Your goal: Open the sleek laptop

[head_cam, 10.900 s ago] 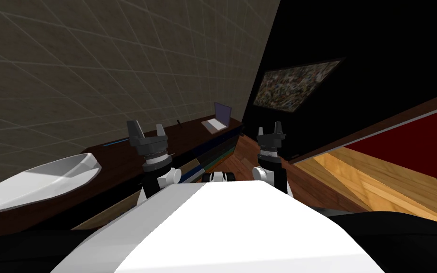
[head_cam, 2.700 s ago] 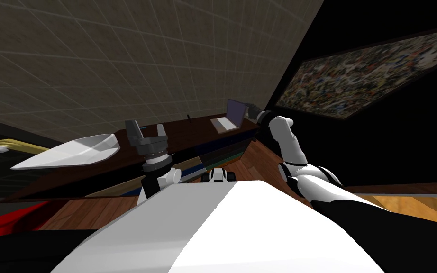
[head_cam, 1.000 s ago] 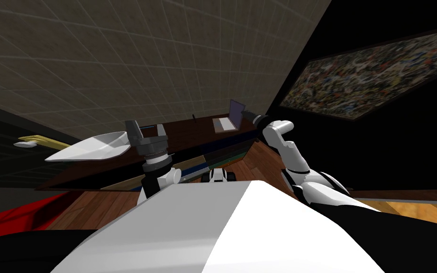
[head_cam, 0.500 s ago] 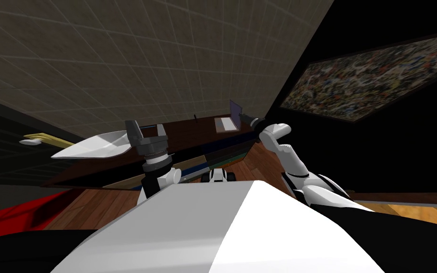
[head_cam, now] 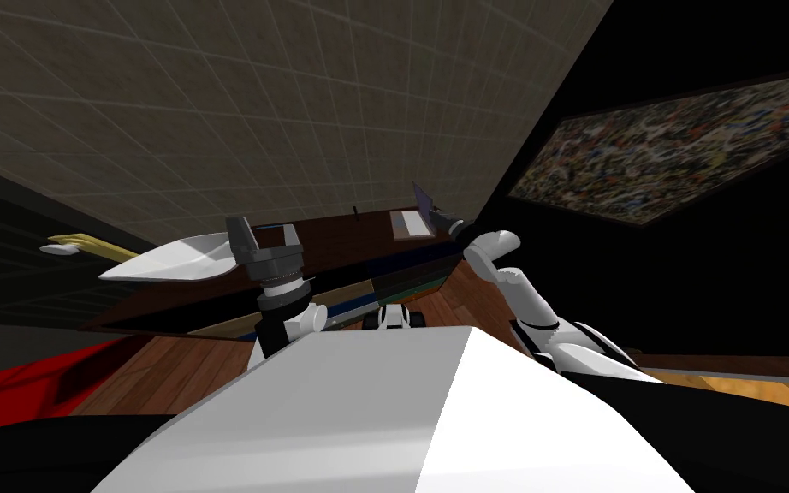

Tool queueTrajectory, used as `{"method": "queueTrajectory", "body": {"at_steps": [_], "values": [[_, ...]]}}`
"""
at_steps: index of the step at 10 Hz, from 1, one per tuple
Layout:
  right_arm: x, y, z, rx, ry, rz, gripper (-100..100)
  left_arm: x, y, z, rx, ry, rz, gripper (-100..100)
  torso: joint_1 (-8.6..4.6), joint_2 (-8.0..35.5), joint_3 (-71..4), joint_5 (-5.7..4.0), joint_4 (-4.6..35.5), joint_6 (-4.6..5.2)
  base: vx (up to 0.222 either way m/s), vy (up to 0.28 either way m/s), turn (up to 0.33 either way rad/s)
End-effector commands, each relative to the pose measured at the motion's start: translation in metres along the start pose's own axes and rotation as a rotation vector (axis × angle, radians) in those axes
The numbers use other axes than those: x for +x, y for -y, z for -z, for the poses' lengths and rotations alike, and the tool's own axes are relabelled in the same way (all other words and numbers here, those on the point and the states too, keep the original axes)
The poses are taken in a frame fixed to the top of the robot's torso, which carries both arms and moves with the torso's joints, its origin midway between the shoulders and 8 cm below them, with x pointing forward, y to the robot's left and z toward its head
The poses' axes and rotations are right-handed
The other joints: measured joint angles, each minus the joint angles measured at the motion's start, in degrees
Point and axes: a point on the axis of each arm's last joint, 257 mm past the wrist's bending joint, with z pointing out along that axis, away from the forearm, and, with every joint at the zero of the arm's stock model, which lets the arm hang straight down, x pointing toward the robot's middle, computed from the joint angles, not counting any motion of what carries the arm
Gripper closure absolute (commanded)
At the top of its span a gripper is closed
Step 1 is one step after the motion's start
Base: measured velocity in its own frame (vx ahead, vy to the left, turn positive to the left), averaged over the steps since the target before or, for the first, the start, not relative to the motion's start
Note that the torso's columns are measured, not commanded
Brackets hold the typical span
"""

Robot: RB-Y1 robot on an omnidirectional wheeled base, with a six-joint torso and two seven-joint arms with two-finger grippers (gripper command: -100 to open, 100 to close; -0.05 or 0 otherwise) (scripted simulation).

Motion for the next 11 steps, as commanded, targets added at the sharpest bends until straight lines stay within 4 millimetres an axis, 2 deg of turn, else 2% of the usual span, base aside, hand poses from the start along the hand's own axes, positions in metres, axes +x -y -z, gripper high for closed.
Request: {"method": "queueTrajectory", "body": {"at_steps": [1, 4, 7, 11], "values": [[-0.03, 0.001, 0.003, -0.015, 0.041, 0.063, 100, 0.0, 0.0, 0.0, 0.0, 0.0, 0.0, 0, -0.08, -0.1, -0.1, 0.0, 0.1, 0.05, -0.005, 0.006, -0.018], [-0.049, 0.008, 0.01, -0.014, 0.052, 0.141, 100, 0.0, 0.0, 0.0, 0.0, 0.0, 0.0, 0, 0.53, 0.2, 0.1, 0.37, 0.4, -0.23, 0.002, -0.003, 0.008], [-0.066, 0.015, 0.017, -0.009, 0.062, 0.218, 100, 0.0, 0.0, 0.0, 0.0, 0.0, 0.0, 0, 0.54, 0.4, 0.2, 0.42, 0.7, -0.19, 0.0, 0.0, 0.0], [-0.066, 0.015, 0.017, -0.009, 0.062, 0.218, 100, 0.0, 0.0, 0.0, 0.0, 0.0, 0.0, 0, 0.53, 0.4, 0.2, 0.41, 0.7, -0.19, -0.003, 0.003, -0.009]]}}
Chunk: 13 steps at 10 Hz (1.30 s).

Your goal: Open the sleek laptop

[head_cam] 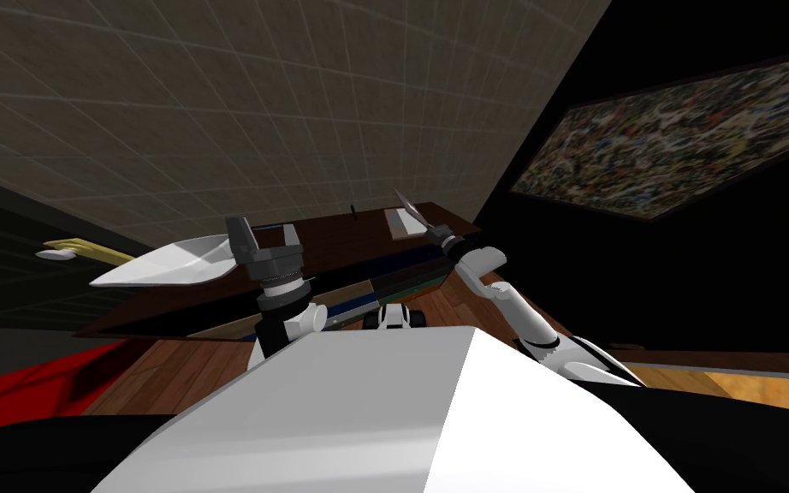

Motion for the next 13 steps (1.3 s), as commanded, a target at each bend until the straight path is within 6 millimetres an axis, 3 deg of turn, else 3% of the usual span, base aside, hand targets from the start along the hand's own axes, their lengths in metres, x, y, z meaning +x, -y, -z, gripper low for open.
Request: {"method": "queueTrajectory", "body": {"at_steps": [1, 4, 5, 11, 12, 13], "values": [[0.0, 0.0, 0.0, 0.0, 0.0, 0.0, 100, 0.0, 0.0, 0.0, 0.0, 0.0, 0.0, 0, -0.03, 0.0, 0.0, -0.01, 0.0, -0.01, 0.01, -0.013, 0.038], [0.0, 0.0, 0.0, 0.0, 0.0, 0.0, 100, 0.0, 0.0, 0.0, 0.0, 0.0, 0.0, 0, 0.01, 0.0, 0.0, 0.0, 0.0, 0.0, 0.0, -0.001, 0.002], [0.01, -0.004, -0.001, -0.003, 0.001, 0.0, -100, 0.0, 0.0, 0.0, 0.0, 0.0, 0.0, 0, 0.03, 0.0, 0.0, 0.01, 0.0, 0.01, -0.013, 0.005, 0.01], [0.053, -0.019, -0.004, -0.015, 0.002, -0.001, -100, 0.0, 0.0, 0.0, 0.0, 0.0, 0.0, 0, -0.01, 0.0, 0.0, -0.01, 0.0, 0.0, -0.017, 0.002, 0.023], [0.047, -0.017, -0.004, -0.012, 0.0, 0.0, -100, 0.0, 0.0, 0.0, 0.0, 0.0, 0.0, 0, -0.01, 0.0, 0.0, -0.01, 0.0, 0.0, -0.009, 0.001, 0.005], [0.048, -0.018, -0.004, -0.014, 0.002, -0.001, 0, 0.0, 0.0, 0.0, 0.0, 0.0, 0.0, 0, -0.02, 0.0, 0.0, -0.01, 0.0, 0.01, 0.0, 0.0, 0.0]]}}
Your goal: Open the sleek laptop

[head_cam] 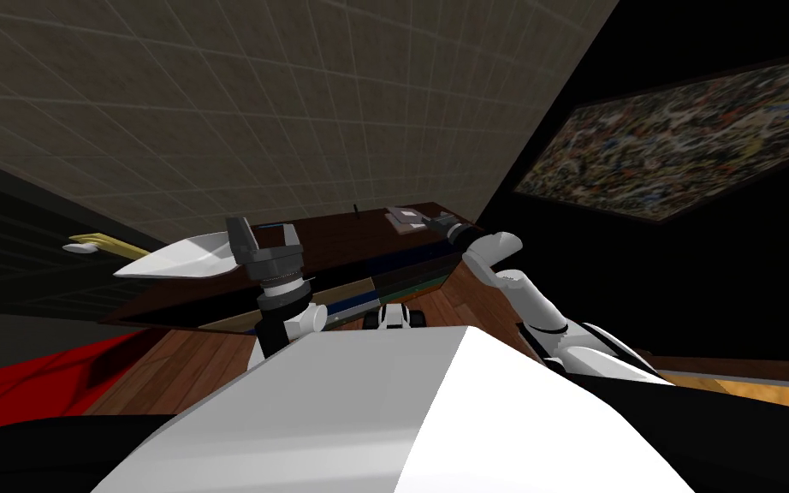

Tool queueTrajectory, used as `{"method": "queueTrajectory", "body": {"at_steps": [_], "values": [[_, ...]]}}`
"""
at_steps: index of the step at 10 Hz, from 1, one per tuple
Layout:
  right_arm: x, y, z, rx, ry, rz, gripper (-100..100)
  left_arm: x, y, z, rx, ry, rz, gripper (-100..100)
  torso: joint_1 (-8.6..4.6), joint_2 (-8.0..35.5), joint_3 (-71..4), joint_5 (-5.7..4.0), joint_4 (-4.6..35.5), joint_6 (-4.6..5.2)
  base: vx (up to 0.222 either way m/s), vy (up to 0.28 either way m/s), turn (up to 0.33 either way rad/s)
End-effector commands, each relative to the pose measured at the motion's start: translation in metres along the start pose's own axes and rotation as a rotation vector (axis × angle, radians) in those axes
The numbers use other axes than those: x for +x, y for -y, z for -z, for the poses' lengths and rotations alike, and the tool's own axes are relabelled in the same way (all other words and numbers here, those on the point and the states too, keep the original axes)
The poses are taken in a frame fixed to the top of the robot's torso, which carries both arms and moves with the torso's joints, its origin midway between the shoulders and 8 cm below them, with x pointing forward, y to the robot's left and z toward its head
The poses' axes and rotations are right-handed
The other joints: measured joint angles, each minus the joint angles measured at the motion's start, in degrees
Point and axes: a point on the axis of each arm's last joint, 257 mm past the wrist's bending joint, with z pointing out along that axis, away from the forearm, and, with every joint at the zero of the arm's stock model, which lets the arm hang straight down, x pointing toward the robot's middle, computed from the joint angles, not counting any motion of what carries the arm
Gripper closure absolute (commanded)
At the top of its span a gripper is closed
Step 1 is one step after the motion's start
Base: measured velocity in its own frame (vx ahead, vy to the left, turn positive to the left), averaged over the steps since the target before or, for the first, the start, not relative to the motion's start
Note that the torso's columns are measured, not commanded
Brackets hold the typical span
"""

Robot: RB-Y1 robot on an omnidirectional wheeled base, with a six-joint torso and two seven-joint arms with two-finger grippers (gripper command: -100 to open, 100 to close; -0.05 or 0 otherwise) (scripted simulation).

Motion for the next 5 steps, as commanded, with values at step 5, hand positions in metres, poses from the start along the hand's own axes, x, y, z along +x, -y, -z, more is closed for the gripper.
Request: {"method": "queueTrajectory", "body": {"at_steps": [5], "values": [[-0.0001, 0.0001, 0.0, 0.0, 0.0, 0.0, 0, 0.0, 0.0, 0.0, 0.0, 0.0, 0.0, 0, 0.01, 0.0, 0.0, 0.01, 0.0, -0.01, 0.0, 0.0, 0.0]]}}
